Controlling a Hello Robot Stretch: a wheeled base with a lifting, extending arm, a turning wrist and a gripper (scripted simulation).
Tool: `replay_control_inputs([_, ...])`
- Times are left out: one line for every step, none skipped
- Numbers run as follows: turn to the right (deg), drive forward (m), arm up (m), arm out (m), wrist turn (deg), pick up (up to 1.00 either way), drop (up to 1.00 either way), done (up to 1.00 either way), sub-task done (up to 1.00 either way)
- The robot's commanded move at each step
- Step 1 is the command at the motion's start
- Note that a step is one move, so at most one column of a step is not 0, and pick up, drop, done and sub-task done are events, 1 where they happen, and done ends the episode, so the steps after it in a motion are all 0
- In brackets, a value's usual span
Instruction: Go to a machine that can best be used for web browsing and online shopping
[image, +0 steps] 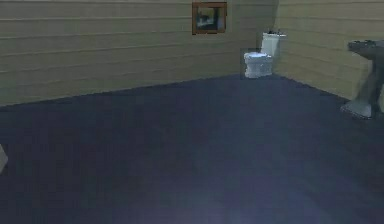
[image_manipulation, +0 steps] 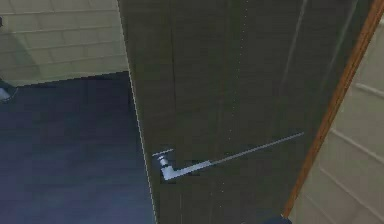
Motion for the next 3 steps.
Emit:
replay_control_inputs([0.0, 0.45, 0.00, 0.00, 0.0, 0.00, 0.00, 0.00, 0.00])
replay_control_inputs([45.0, 0.00, 0.00, 0.00, 0.0, 0.00, 0.00, 0.00, 0.00])
replay_control_inputs([18.0, 0.00, 0.00, 0.00, 0.0, 0.00, 0.00, 0.00, 0.00])
